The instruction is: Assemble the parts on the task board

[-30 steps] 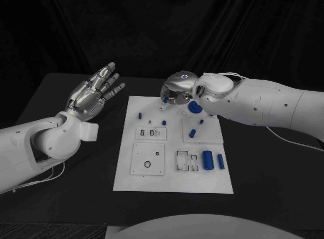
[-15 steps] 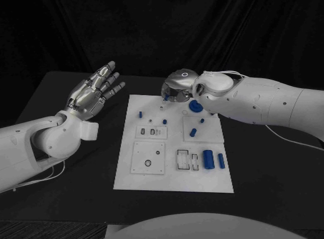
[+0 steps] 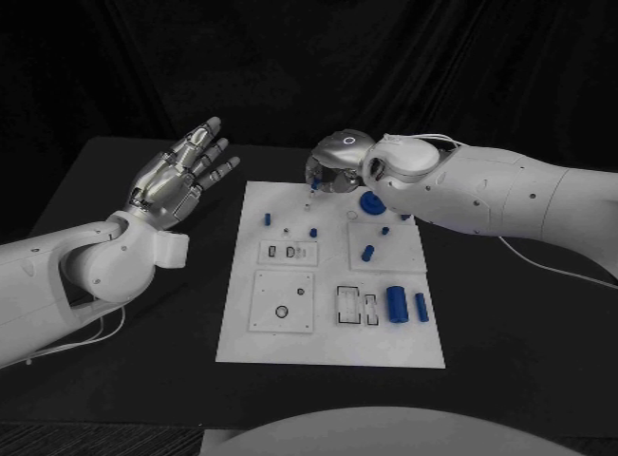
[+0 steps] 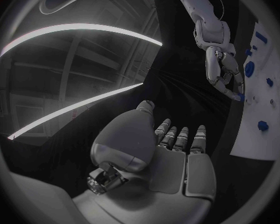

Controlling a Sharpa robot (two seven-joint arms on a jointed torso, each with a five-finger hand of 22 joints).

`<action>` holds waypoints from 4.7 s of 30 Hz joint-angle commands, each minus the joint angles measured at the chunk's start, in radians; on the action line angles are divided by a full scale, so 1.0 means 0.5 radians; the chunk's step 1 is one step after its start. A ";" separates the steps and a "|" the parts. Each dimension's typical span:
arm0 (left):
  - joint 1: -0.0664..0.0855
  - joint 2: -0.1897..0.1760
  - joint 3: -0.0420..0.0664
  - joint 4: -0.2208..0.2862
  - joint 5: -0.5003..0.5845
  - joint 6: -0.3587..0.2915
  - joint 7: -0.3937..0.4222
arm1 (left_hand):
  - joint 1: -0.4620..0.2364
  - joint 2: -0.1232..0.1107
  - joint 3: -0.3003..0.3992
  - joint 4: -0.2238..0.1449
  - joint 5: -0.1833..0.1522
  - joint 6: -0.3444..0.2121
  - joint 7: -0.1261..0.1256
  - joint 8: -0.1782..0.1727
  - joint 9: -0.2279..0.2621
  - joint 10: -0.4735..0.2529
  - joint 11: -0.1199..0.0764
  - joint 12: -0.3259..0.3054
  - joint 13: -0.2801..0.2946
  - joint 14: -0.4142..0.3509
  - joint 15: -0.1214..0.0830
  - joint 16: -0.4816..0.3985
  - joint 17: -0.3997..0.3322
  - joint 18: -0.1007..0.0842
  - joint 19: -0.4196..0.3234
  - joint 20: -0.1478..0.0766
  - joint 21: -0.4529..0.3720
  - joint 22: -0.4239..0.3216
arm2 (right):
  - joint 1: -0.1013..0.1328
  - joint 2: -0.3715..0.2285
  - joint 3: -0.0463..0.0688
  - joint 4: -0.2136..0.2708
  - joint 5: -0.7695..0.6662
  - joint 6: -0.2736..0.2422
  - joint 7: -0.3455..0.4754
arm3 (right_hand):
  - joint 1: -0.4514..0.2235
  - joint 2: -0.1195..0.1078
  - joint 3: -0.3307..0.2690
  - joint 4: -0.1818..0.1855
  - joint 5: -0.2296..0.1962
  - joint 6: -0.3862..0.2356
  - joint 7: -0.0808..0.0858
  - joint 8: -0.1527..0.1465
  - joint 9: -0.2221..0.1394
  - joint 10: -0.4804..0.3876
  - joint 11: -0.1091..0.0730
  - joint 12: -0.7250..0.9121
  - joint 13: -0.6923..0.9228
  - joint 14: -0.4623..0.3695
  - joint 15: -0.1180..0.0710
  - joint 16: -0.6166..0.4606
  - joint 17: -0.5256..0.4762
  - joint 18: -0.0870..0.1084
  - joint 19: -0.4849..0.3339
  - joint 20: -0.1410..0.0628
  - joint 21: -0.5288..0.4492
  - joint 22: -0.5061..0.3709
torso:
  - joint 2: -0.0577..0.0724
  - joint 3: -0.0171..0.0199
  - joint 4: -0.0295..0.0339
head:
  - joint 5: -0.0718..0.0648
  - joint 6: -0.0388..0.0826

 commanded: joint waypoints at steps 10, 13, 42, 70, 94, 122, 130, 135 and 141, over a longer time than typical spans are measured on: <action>-0.002 0.017 0.002 -0.013 -0.003 0.043 0.073 | 0.006 -0.003 0.013 0.002 0.012 0.008 -0.005 0.014 0.001 0.008 0.003 0.006 0.002 0.003 0.002 -0.007 -0.002 0.033 -0.011 -0.007 -0.001 -0.003 | -0.019 0.023 0.001 -0.028 -0.004 0.007 -0.048 | 0.009 0.006 0.016 0.003 -0.020 -0.035 0.007 -0.026 0.009 -0.003 0.019 -0.017 -0.003 -0.019 0.009 -0.016 -0.008 -0.018 -0.014 0.001 -0.012 0.001 | -0.003 -0.0011 0.000 | -0.002 -0.015; -0.002 0.018 0.002 -0.018 -0.003 0.047 0.072 | 0.006 -0.003 0.013 0.002 0.012 0.008 -0.005 0.014 0.001 0.008 0.003 0.006 0.002 0.003 0.002 -0.007 -0.002 0.033 -0.011 -0.007 -0.001 -0.003 | -0.023 0.027 0.001 -0.031 -0.004 0.017 -0.049 | 0.009 0.006 0.017 0.003 -0.021 -0.037 0.007 -0.028 0.009 -0.004 0.020 -0.018 -0.004 -0.021 0.010 -0.018 -0.011 -0.017 -0.016 0.002 -0.014 -0.001 | -0.002 -0.0025 -0.001 | -0.001 -0.019; -0.003 0.028 0.002 -0.048 -0.003 0.075 0.041 | 0.009 0.002 0.022 0.001 0.017 0.029 0.017 0.024 0.004 0.010 0.023 0.008 0.003 0.003 0.008 -0.007 -0.002 0.035 -0.011 -0.008 0.000 -0.002 | -0.055 0.070 0.001 -0.078 -0.004 0.088 -0.061 | -0.012 -0.002 0.031 0.008 -0.036 -0.090 -0.009 -0.063 0.023 -0.054 0.038 -0.060 -0.017 -0.036 0.024 -0.032 -0.030 -0.013 -0.032 0.015 -0.030 -0.011 | -0.003 -0.0033 -0.001 | -0.001 -0.038; -0.009 0.023 0.002 -0.064 -0.003 0.087 0.022 | 0.011 0.002 0.027 -0.001 0.020 0.051 0.034 0.034 0.007 0.011 0.039 0.009 0.004 0.003 0.004 -0.007 -0.002 0.035 -0.010 -0.008 0.000 -0.002 | -0.041 -0.111 0.001 0.033 -0.004 -0.246 -0.088 | -0.105 0.056 -0.200 0.035 -0.333 -0.607 -0.100 -0.182 -0.275 -0.450 0.098 -0.109 -0.113 -0.239 0.088 -0.201 -0.320 0.041 -0.214 0.082 -0.257 -0.171 | -0.007 -0.0016 -0.009 | 0.003 -0.026; -0.016 0.029 0.002 -0.067 -0.003 0.108 0.014 | 0.017 0.004 0.035 -0.006 0.034 0.062 0.040 0.041 0.009 0.012 0.044 0.010 0.004 0.003 0.005 -0.007 -0.002 0.036 -0.010 -0.008 0.000 -0.002 | -0.054 -0.565 0.000 0.379 0.126 -0.063 -0.240 | -0.471 0.094 -0.417 0.353 -0.385 -0.317 -0.008 -0.230 -0.312 1.135 -0.077 2.435 2.795 0.219 -0.018 0.555 1.014 -0.118 0.222 -0.021 0.244 0.429 | -0.002 -0.0022 -0.004 | 0.013 -0.044; -0.021 0.037 0.002 -0.080 -0.003 0.125 0.006 | 0.021 0.005 0.040 -0.010 0.040 0.063 0.041 0.042 0.009 0.011 0.045 0.010 0.004 0.003 0.007 -0.007 -0.002 0.036 -0.010 -0.008 0.000 -0.002 | -0.101 -0.619 0.000 0.378 0.127 0.061 -0.323 | -0.458 0.069 -0.440 0.348 -0.418 -0.215 0.014 -0.199 -0.301 1.135 -0.060 2.435 2.795 0.219 -0.006 0.555 1.014 -0.127 0.244 -0.014 0.269 0.456 | -0.007 -0.0060 -0.002 | 0.024 -0.060; -0.023 0.042 0.002 -0.088 -0.003 0.131 0.006 | 0.023 0.005 0.043 -0.013 0.043 0.052 0.040 0.039 0.007 0.010 0.045 0.009 0.004 0.003 0.008 -0.007 -0.002 0.036 -0.010 -0.008 0.000 -0.002 | -0.109 -0.628 0.000 0.380 0.127 0.051 -0.317 | -0.424 0.068 -0.434 0.327 -0.415 -0.187 0.025 -0.181 -0.274 1.135 -0.049 2.435 2.795 0.219 0.005 0.555 1.014 -0.123 0.234 -0.003 0.259 0.448 | -0.008 -0.0065 -0.004 | 0.023 -0.063; -0.025 0.043 0.002 -0.090 -0.003 0.133 0.005 | 0.024 0.006 0.044 -0.014 0.043 0.050 0.038 0.038 0.006 0.010 0.044 0.009 0.004 0.003 0.009 -0.007 -0.002 0.036 -0.010 -0.008 0.000 -0.002 | -0.120 -0.626 0.000 0.370 0.127 0.058 -0.314 | -0.370 0.067 -0.419 0.289 -0.345 -0.176 0.028 -0.167 -0.235 1.135 -0.045 2.435 2.795 0.219 0.011 0.555 1.014 -0.119 0.225 0.006 0.248 0.440 | -0.008 -0.0071 -0.005 | 0.026 -0.066; -0.028 0.043 0.002 -0.090 -0.003 0.138 0.002 | 0.025 0.006 0.045 -0.014 0.043 0.051 0.038 0.039 0.007 0.010 0.044 0.009 0.004 0.003 0.009 -0.007 -0.002 0.036 -0.010 -0.008 0.000 -0.002 | -0.133 -0.612 0.000 0.351 0.127 0.072 -0.314 | -0.346 0.064 -0.413 0.270 -0.325 -0.181 0.030 -0.167 -0.219 1.135 -0.044 2.435 2.795 0.219 0.012 0.555 1.014 -0.118 0.221 0.007 0.243 0.437 | -0.009 -0.0081 -0.004 | 0.028 -0.068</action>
